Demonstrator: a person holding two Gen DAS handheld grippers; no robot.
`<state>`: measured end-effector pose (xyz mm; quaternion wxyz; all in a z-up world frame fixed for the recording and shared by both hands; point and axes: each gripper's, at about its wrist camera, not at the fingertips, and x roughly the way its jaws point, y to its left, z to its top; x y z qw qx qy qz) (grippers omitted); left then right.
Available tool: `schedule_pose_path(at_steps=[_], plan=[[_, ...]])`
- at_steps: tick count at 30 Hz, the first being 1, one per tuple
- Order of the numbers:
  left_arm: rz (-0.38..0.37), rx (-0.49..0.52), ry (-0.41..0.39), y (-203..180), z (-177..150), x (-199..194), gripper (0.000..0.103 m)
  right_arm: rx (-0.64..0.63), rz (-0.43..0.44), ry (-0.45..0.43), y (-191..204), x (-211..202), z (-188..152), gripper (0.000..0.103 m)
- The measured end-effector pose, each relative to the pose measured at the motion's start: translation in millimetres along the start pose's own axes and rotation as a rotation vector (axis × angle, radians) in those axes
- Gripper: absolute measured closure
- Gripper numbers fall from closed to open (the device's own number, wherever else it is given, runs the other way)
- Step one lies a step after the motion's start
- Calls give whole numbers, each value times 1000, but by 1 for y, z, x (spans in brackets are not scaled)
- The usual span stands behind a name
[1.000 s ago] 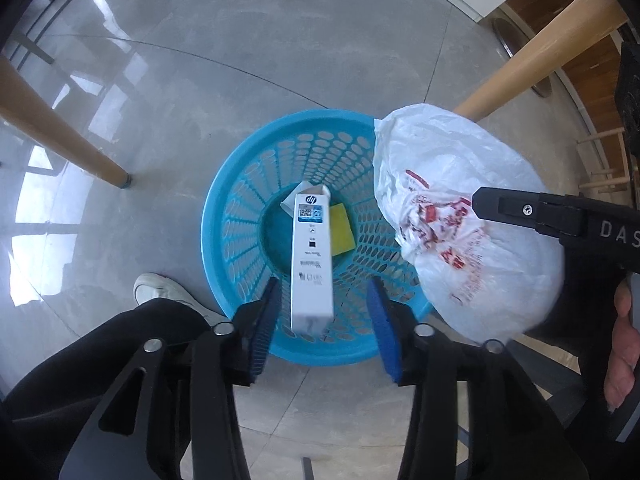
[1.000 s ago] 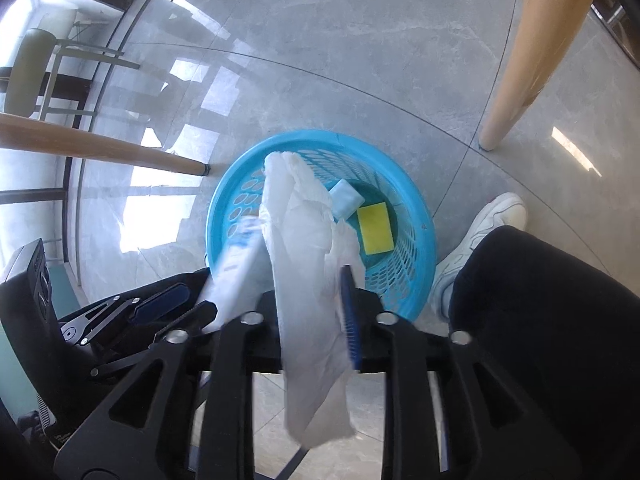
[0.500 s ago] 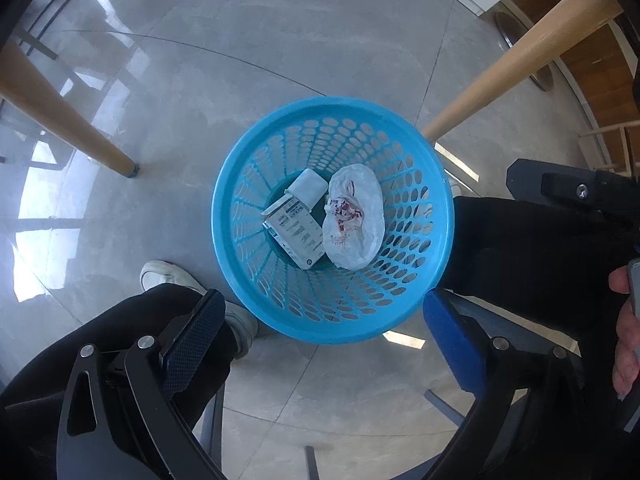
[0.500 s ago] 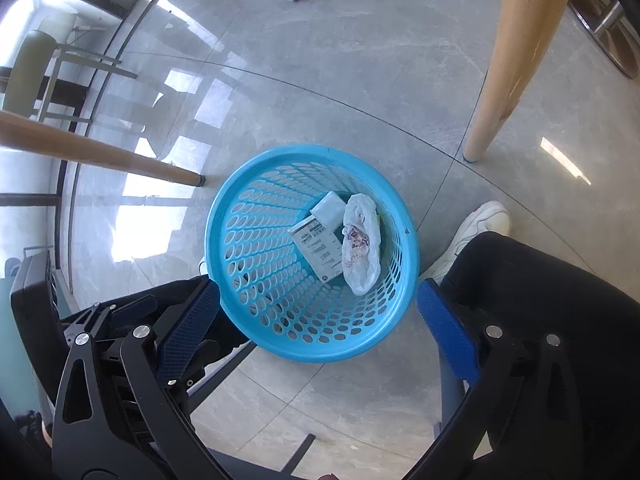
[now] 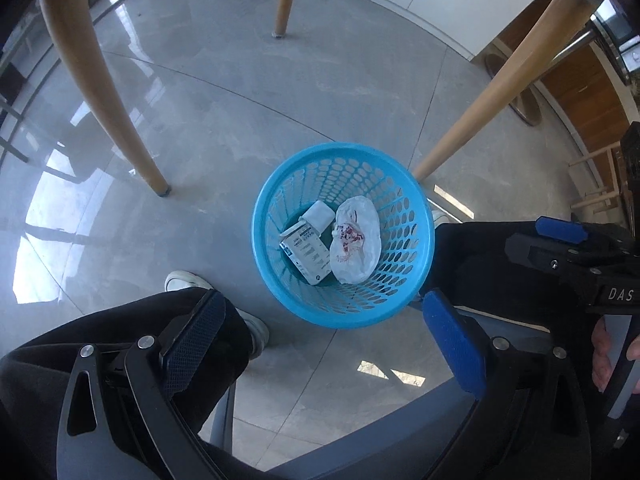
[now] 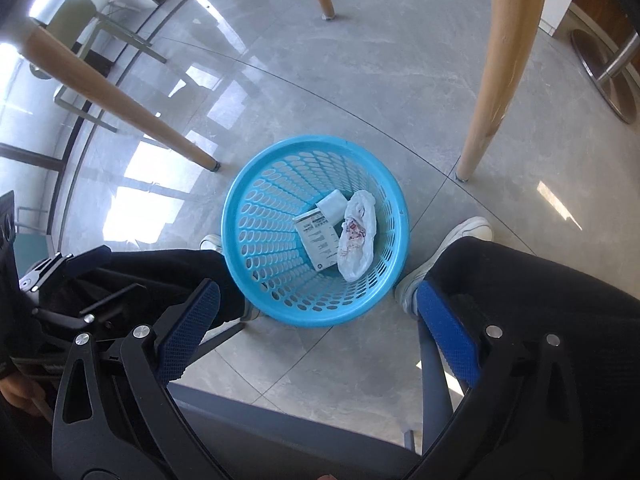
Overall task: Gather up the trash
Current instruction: 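Raise both tools away from the basket toward the table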
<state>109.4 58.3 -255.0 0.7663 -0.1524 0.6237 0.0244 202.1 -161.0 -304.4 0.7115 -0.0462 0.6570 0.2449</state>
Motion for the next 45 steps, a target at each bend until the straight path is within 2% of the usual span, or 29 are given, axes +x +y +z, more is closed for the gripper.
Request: schedule_pose_path(at_steps=[9,18,23,29,38,45], plan=[[-27,5,-86,1,-24,-49,6,-46,17,-63,4,-43,-34,9],[-20,25,-216,1,-49,-102,6,-81,44,-151,11,-94,-63,9],[16,47,-312,-4,-59,-131,6,-109,63,-211,18,-128,-76,9],[6,72,-406,-9,-64,-167,6,-143,93,-276,26,-171,-87,9],[0,96,-534,-21,-64,-214,6,-259,59,-412,45,-236,-108,9],[17,94,-618,-28,-50,-249,6,-280,96,-517,52,-282,-103,9]])
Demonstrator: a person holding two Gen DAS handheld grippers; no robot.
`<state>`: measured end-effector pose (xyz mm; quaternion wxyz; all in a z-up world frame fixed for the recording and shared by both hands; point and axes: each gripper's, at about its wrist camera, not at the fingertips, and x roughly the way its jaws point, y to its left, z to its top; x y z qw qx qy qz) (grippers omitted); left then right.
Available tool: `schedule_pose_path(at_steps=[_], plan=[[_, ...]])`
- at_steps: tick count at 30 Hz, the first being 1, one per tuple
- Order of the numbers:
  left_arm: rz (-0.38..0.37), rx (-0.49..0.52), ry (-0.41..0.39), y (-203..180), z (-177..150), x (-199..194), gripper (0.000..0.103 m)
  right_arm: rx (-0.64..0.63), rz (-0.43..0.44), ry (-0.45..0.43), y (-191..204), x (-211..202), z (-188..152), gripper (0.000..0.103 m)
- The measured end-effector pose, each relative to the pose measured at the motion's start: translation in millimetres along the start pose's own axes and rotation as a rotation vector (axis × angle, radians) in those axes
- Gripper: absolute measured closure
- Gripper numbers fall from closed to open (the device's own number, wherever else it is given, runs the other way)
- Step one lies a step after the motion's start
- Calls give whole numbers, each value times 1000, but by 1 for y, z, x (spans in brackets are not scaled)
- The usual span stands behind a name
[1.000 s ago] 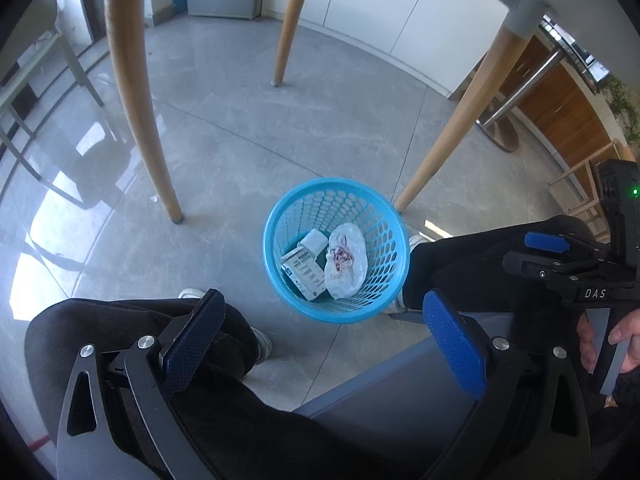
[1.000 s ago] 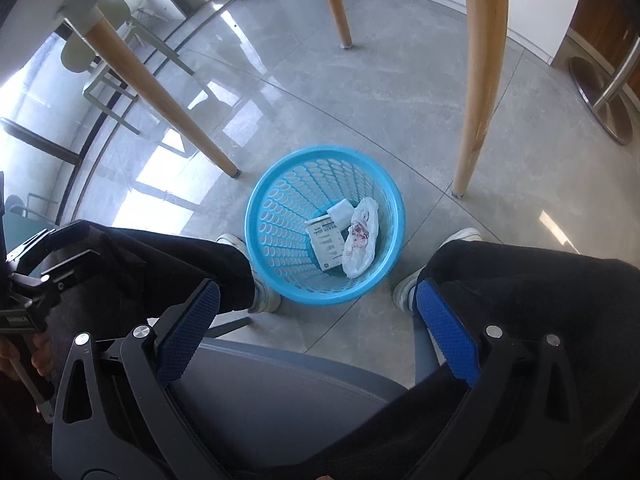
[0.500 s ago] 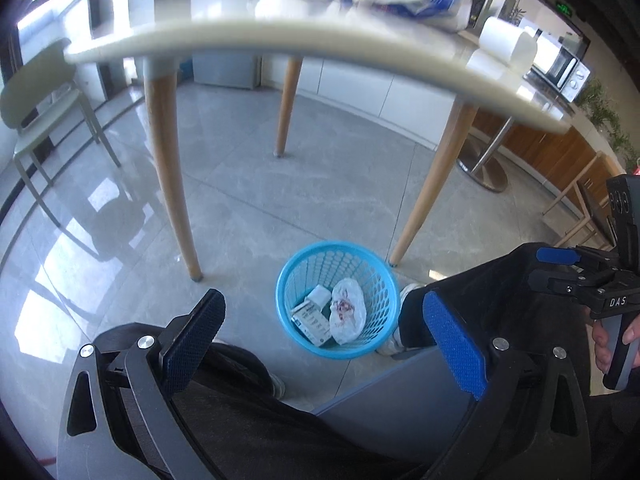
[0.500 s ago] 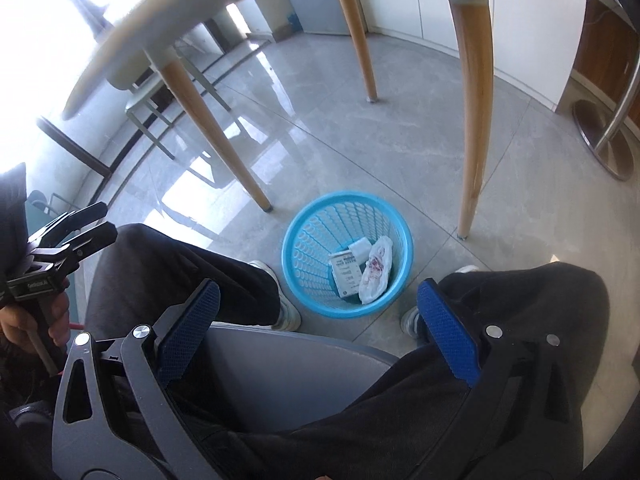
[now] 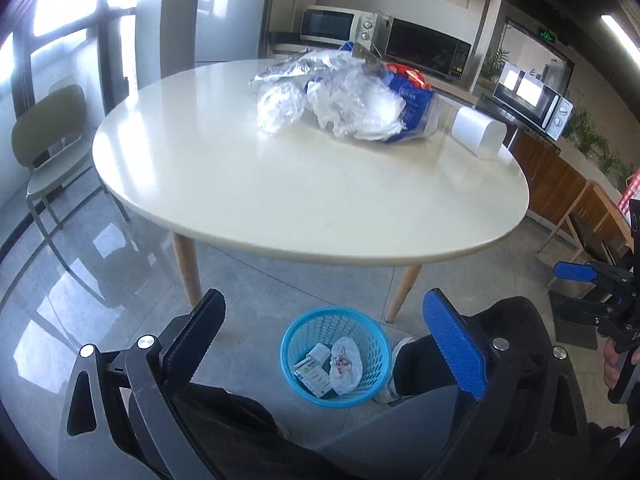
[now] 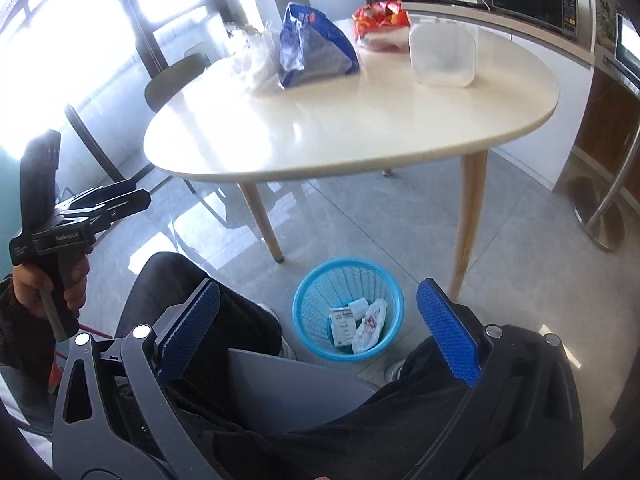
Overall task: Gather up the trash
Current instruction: 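Raise both tools away from the basket toward the table, then grasp the crumpled clear plastic bottle with the left tool while the right tool grasps the white cup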
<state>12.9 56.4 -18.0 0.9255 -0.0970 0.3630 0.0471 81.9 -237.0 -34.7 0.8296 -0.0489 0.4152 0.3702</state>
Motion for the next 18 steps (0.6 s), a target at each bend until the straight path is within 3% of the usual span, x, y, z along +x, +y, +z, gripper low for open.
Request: schedule_pose_path(at_steps=[7,12,18], plan=[[84,-9,-46,8,40,8,6,11,-67,-110,-23,-19,39,9],[120,35,-58,13,75,28,6,18,-174,-147,-51,-10,71,9],[182,51,-33,27,112,60,6,45,-232,-174,-87,6,105,9]])
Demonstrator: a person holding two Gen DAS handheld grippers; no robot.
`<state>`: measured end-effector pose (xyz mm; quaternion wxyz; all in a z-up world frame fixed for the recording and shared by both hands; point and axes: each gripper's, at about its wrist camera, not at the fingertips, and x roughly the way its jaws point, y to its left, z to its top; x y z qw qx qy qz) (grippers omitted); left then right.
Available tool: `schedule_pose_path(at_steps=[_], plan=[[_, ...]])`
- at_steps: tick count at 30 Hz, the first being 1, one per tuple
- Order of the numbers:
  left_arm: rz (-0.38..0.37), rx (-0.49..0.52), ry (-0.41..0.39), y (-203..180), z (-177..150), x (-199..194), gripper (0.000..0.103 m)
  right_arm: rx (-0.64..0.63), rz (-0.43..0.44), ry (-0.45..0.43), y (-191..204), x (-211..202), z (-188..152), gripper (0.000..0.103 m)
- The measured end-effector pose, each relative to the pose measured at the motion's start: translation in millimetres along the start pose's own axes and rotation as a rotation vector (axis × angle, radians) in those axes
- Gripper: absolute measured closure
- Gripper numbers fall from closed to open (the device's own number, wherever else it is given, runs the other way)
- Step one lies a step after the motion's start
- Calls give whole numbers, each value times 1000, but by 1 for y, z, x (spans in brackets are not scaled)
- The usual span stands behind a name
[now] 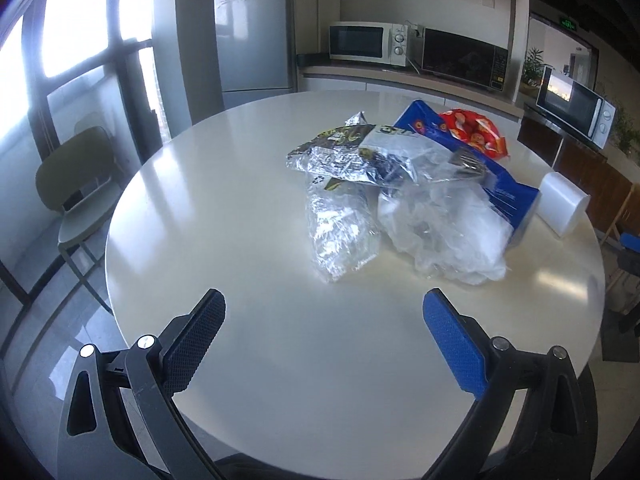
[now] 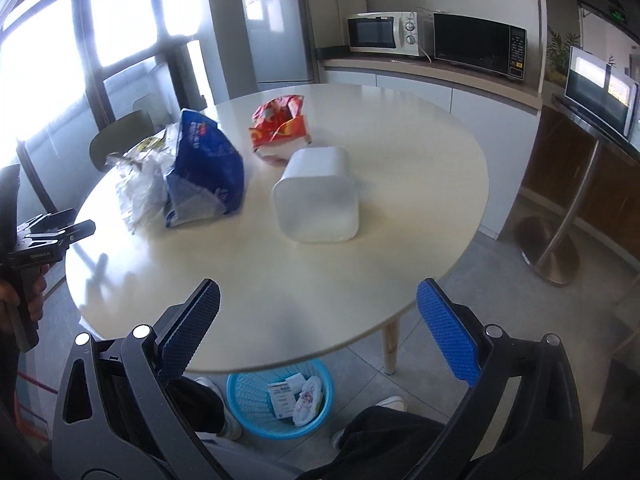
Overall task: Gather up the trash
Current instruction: 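Grasp the crumpled clear plastic bottle with the left tool while the right tool grasps the white cup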
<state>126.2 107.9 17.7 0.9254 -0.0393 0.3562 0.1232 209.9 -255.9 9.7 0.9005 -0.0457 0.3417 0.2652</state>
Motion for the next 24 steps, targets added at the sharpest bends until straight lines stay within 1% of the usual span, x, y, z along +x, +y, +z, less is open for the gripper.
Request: schedule_pose_path(at_steps=[3,7,12,16,18,19,20,21,23,24], plan=[[29,16,19,3,10,14,6,0,-22,-5,-9,15,12,9],[33,39,32,3,17,24,6,2,-36,16,-17,40,24,9],[39,50,33,7,25,32,6,-1,-28,30,-21,64,35,9],[37,45,53,13,29,41,6,5,-10,27,-21,75,43,9],[27,48,63,18,27,42,9,12,8,23,-21,79,47,11],[25,56,66,19,27,43,17,16,19,23,-22,81,48,18],[25,66,72,19,26,43,24,19,26,26,-21,84,49,28],[20,70,77,20,27,45,27,22,33,31,-21,86,50,32],[-4,77,84,20,25,45,36,25,45,37,-21,89,50,46],[-11,84,86,20,25,44,39,23,48,39,-20,90,50,51]])
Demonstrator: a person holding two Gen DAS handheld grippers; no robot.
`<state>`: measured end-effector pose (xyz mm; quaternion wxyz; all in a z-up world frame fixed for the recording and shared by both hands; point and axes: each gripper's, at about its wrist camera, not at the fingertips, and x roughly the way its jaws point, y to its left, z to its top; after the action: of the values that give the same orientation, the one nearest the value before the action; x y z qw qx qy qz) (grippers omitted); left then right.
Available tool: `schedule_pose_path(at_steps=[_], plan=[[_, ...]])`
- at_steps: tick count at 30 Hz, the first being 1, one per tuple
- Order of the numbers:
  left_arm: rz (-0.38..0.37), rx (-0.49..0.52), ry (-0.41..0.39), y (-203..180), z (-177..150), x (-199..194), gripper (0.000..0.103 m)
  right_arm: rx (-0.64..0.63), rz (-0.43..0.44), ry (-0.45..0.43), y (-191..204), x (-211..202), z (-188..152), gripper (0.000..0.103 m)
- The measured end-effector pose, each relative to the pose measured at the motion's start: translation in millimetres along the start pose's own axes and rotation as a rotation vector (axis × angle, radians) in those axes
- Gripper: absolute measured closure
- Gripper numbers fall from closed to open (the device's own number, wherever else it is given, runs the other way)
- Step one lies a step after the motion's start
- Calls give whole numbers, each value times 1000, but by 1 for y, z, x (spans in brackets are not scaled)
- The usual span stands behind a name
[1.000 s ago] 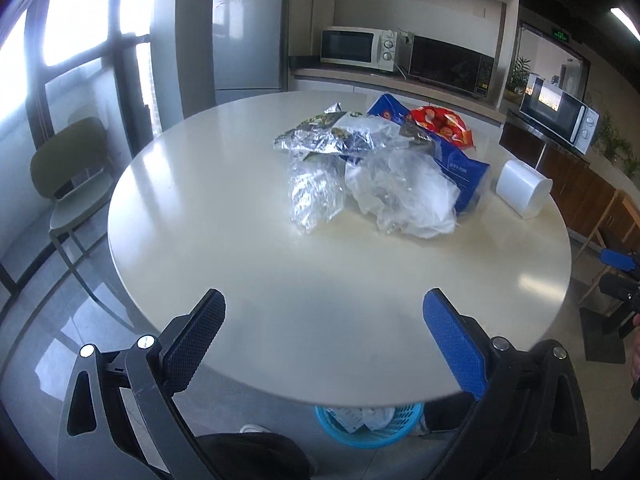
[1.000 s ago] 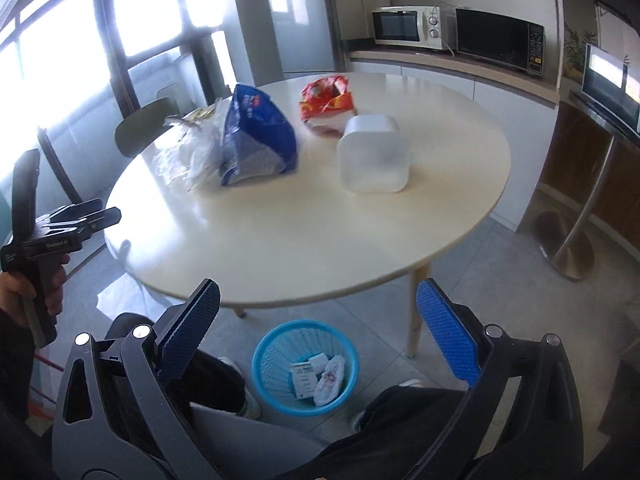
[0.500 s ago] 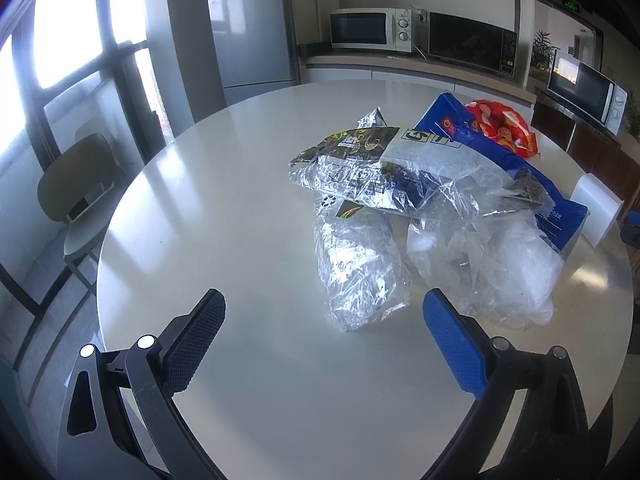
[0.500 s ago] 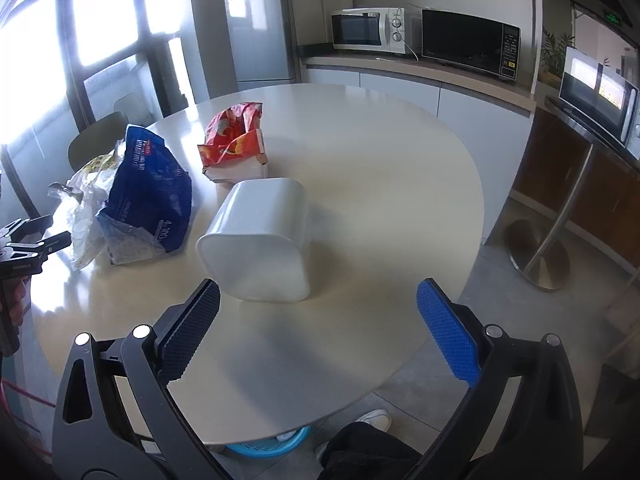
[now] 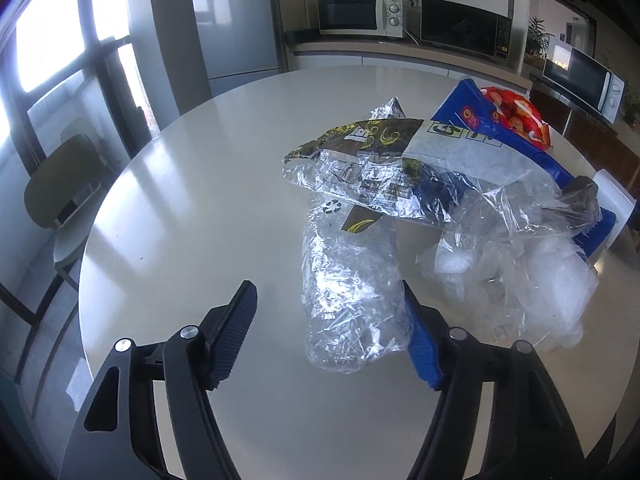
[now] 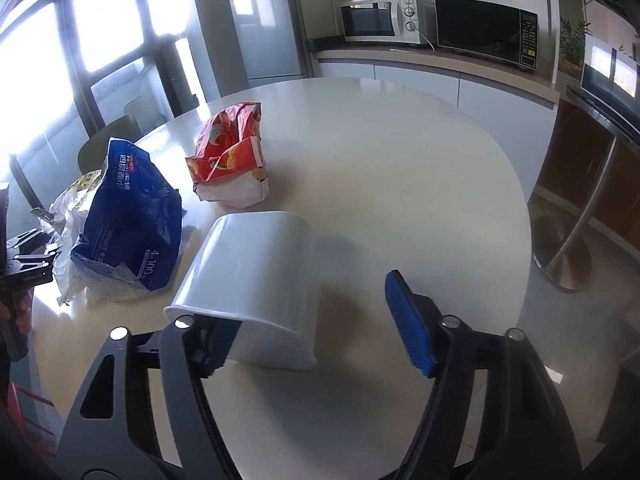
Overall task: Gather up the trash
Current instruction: 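Grasp the crumpled clear plastic bottle with the left tool while the right tool grasps the white cup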
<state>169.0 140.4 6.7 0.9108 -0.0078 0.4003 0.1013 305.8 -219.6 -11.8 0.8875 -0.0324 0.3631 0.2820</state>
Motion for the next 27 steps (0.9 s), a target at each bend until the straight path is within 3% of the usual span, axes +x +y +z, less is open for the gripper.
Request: schedule_pose_path(at_steps=[2,3,4,5,12,19,27], plan=[[7,14,4,0,0,1,59,-10,8,3,2,1,1,72],[7,18,7,0,-1,1,63,-15,11,3,3,1,1,78],[3,20,4,1,-1,0,63,-19,12,3,4,0,1,93],[-3,22,4,2,-2,-1,64,-21,14,0,4,-1,0,97],[-2,25,-11,6,-7,-15,71,-10,26,-19,5,-10,0,100],[70,99,-45,3,-4,-38,71,-2,62,-43,15,-25,3,100],[40,53,-119,9,2,-77,71,-4,98,-77,31,-46,2,100]])
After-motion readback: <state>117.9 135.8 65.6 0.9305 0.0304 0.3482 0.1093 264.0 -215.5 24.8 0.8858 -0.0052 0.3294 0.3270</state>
